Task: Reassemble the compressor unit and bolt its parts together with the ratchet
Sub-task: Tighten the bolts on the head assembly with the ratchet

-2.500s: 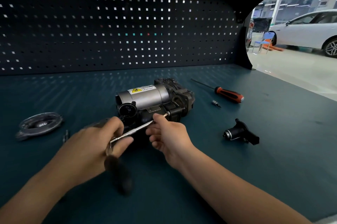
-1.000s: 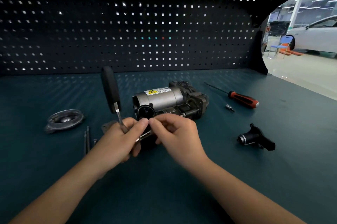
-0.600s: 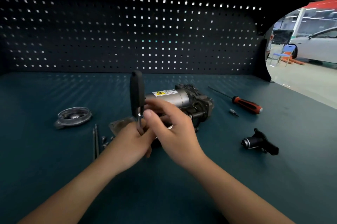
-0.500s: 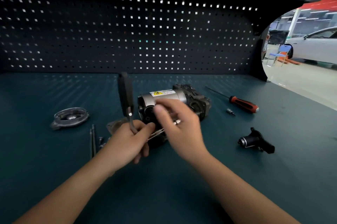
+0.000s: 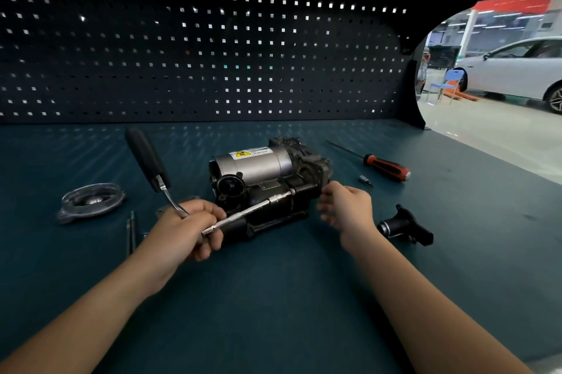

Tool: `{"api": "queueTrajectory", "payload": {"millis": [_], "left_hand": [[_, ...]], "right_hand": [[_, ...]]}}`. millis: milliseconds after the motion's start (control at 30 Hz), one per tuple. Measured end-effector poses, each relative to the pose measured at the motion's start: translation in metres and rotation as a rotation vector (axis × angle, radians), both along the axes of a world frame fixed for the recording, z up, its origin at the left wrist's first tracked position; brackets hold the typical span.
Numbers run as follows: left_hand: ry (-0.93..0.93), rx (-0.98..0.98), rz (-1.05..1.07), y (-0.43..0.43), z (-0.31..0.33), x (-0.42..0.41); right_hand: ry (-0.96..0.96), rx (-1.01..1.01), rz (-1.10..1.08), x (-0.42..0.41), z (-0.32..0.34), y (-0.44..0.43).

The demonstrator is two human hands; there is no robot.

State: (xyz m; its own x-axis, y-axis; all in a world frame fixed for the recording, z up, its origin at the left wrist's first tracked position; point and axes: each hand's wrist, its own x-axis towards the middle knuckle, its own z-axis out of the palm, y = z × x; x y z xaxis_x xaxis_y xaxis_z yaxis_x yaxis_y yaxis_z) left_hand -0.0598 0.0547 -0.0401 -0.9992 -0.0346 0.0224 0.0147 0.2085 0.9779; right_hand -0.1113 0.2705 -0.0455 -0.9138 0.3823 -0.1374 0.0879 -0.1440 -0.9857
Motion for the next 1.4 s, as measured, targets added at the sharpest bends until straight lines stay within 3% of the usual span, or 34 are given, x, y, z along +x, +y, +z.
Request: {"api": "queueTrajectory", "payload": {"millis": [233, 533, 733, 800, 967, 1233, 1400], "left_hand": [[0.109, -0.165, -0.024, -0.009, 0.002, -0.003], [0.141, -0.070, -0.026, -0.013, -0.001, -0.009], [0.139, -0.066, -0.051, -0.008, -0.003, -0.011], [0.132, -0.063, -0.056, -0.005, -0.005, -0.009], [0.094, -0.050, -0.069, -0.003, -0.006, -0.008], [0.077, -0.032, -0.095, -0.007, -0.008, -0.006], [0.119, -0.044, -0.080, -0.001, -0.009, -0.001]], "right_hand": [[-0.020, -0.081, 0.096, 0.007, -0.004, -0.007], [0.076, -0.142, 0.103, 0.010, -0.001, -0.010], [0.018, -0.476, 0.114, 0.012, 0.002, -0.012], [0.006, -0.448, 0.104, 0.013, 0.001, -0.011], [-0.083, -0.131, 0.083, 0.011, -0.003, -0.009], [-0.033, -0.234, 0.072, 0.013, -0.006, -0.020], [-0.022, -0.196, 0.066, 0.014, -0.008, -0.021]]}}
